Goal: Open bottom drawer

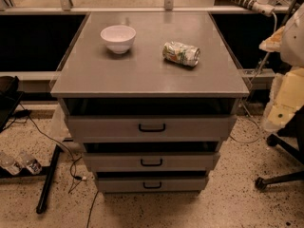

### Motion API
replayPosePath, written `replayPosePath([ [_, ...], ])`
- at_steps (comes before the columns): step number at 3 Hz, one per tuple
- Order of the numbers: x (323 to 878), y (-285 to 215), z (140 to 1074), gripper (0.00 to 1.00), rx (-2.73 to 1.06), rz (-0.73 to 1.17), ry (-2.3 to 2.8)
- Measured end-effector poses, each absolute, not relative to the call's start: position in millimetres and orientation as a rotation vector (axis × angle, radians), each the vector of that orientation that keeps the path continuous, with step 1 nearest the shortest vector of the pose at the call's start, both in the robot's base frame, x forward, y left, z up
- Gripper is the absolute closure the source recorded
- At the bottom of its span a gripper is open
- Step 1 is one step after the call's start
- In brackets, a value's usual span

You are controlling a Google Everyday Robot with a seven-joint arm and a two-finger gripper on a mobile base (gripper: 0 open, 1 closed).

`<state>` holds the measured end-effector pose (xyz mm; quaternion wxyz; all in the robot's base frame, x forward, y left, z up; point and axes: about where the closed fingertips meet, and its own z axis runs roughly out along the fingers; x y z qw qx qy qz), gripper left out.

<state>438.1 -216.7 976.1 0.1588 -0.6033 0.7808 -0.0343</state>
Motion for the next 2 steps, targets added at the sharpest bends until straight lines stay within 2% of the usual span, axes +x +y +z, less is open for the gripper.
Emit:
replayPosePath([
  [2, 438.7, -217.0, 968.0, 0.0, -1.719, -0.082, 2.222],
])
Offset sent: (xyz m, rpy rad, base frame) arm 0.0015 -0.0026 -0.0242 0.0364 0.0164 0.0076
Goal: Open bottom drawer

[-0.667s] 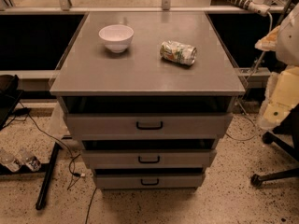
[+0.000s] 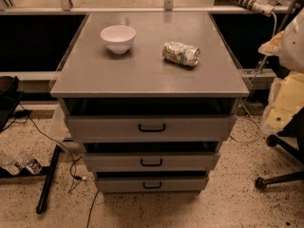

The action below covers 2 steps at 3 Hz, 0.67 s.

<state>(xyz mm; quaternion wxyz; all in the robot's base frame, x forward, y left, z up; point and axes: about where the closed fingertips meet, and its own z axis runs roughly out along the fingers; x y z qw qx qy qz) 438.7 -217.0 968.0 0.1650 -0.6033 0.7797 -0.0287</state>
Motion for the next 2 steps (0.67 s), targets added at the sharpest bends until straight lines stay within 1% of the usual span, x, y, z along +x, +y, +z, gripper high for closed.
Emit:
replayPosePath([
  [1, 427, -207, 938, 0.0, -1.747, -0.044, 2.163],
  [2, 413, -202, 883, 0.0, -1.785, -0.04, 2.1],
])
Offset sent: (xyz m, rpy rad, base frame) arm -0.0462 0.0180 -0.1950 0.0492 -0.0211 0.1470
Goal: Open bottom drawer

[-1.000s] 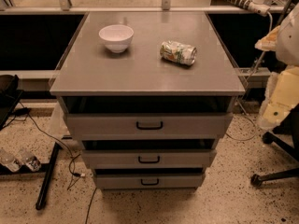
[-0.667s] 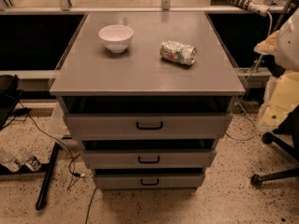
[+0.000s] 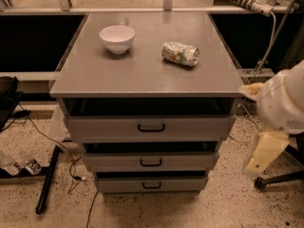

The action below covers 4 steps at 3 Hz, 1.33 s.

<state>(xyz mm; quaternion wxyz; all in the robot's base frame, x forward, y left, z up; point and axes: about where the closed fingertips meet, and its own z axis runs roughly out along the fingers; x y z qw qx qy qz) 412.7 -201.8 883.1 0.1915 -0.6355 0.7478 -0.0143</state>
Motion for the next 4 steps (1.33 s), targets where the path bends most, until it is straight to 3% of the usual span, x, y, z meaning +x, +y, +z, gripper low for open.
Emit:
replayPosePath([
  [2, 391, -199, 735, 0.0, -1.75, -0.026, 2.105],
  [4, 390, -188, 712, 0.0, -1.767, 0.058, 2.124],
])
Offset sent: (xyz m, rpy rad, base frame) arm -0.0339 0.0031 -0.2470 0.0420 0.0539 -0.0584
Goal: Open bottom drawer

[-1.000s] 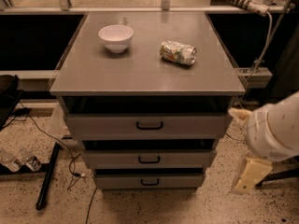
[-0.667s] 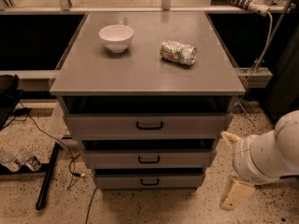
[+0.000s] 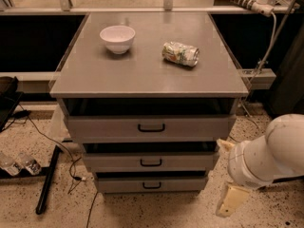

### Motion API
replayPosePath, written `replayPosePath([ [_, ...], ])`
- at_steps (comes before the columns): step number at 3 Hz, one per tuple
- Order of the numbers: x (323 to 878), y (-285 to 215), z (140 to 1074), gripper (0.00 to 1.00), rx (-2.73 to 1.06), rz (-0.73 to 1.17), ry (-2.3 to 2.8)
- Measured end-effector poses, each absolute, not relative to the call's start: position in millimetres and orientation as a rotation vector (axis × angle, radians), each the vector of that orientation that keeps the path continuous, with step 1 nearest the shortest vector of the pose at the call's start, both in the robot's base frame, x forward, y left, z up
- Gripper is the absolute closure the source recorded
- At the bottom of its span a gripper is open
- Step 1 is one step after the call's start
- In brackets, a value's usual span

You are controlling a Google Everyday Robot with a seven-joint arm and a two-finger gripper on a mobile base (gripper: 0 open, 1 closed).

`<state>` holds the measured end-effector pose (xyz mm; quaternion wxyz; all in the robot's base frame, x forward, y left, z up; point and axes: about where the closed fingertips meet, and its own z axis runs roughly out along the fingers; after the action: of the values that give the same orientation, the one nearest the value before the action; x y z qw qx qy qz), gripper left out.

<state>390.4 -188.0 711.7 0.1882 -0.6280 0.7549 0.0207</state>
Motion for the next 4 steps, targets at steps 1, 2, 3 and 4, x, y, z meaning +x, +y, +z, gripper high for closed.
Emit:
replayPosePath([
  [1, 396, -178, 652, 0.0, -1.755, 0.153, 2.182],
  [2, 405, -176, 582, 0.0, -1.705, 0.203, 2.231],
  [3, 414, -169, 524, 0.0, -1.61, 0.254, 2.199],
  [4, 426, -168, 480, 0.0, -1.536, 0.304, 2.128],
])
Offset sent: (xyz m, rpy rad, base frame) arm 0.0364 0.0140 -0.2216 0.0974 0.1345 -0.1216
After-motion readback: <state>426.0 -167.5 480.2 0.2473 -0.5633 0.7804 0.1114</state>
